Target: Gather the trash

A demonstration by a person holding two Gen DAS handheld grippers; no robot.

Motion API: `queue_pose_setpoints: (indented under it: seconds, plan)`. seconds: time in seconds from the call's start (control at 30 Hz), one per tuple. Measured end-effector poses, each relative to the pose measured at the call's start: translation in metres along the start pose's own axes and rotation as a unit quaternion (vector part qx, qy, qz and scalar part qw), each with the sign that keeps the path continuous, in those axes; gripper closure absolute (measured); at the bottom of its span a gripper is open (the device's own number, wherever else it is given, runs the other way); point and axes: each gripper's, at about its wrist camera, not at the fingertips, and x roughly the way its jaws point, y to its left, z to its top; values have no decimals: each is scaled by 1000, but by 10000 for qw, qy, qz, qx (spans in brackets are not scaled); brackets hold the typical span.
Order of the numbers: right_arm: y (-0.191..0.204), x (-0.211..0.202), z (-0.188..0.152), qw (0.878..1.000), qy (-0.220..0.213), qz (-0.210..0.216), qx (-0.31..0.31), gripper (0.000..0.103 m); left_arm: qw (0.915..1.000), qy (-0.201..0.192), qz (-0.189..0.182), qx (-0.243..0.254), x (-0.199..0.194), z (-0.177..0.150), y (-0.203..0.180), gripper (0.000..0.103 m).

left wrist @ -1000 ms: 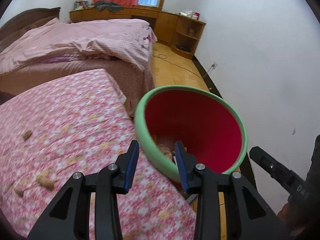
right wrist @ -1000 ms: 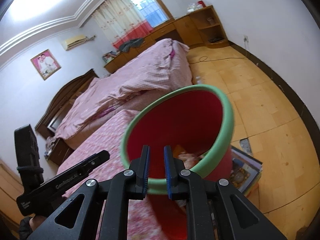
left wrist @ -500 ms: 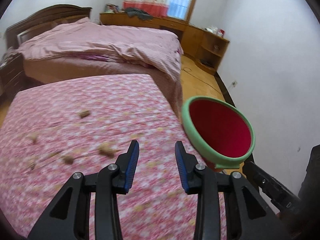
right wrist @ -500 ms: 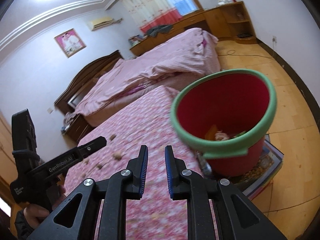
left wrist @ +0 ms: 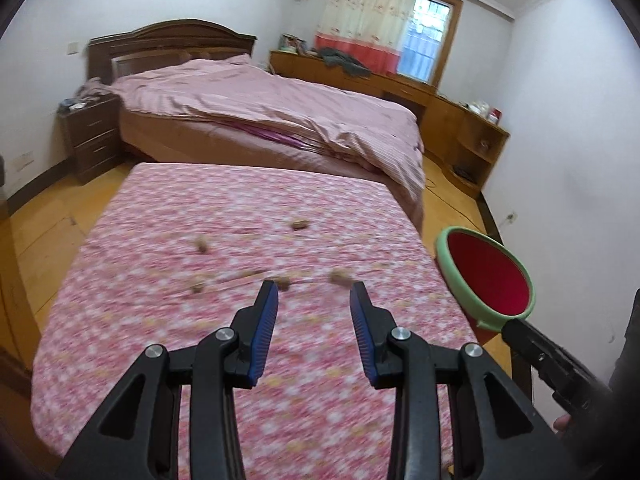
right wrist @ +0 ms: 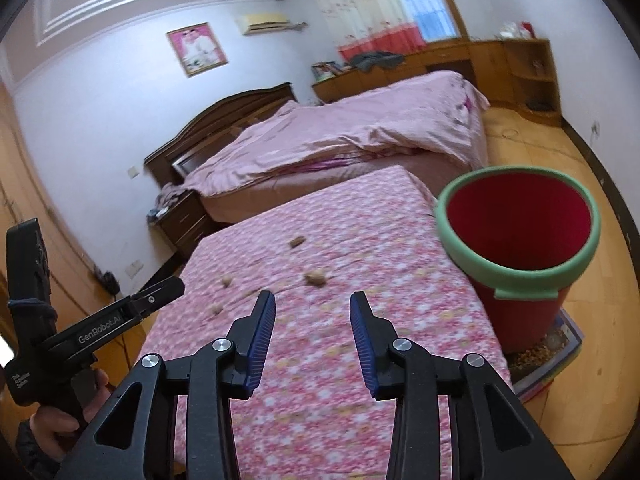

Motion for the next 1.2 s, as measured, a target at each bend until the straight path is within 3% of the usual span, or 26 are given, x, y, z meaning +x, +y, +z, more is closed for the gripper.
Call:
queue_pose_setpoints:
  seconds: [0.2, 0.23, 0.3, 0.33, 0.43, 0.57, 0.87, 1.2]
  plan:
    - [23, -1, -12, 9996, -37, -12, -273, 62, 9996, -127, 161, -171, -26, -15, 28, 59]
    - [25, -2, -13, 9995, -46, -21, -308, 61, 9995, -158, 198, -191, -30, -17, 31, 54]
    - [30, -4, -17, 9992, -83, -75, -391, 39, 9991, -224, 286, -198, -37, -22, 33, 47]
    - [32, -6, -19, 9990, -142, -97, -419, 35, 9990, -268, 318, -180, -41, -26, 34, 43]
    - [36, -12, -23, 9984, -301, -127, -459, 33, 9985, -342, 402, -114, -48, -32, 34, 36]
    - [38, -15, -26, 9974, -465, -243, -492, 24, 9959, -599, 636, -230, -55, -39, 37, 35]
    - [33, -13, -35, 9942, -666, -477, -689, 23, 9914, -867, 963, -206, -59, -47, 34, 35]
    - [20, -2, -44, 9957, -532, -560, -506, 22, 9908, -693, 1157, -53, -43, -56, 29, 35]
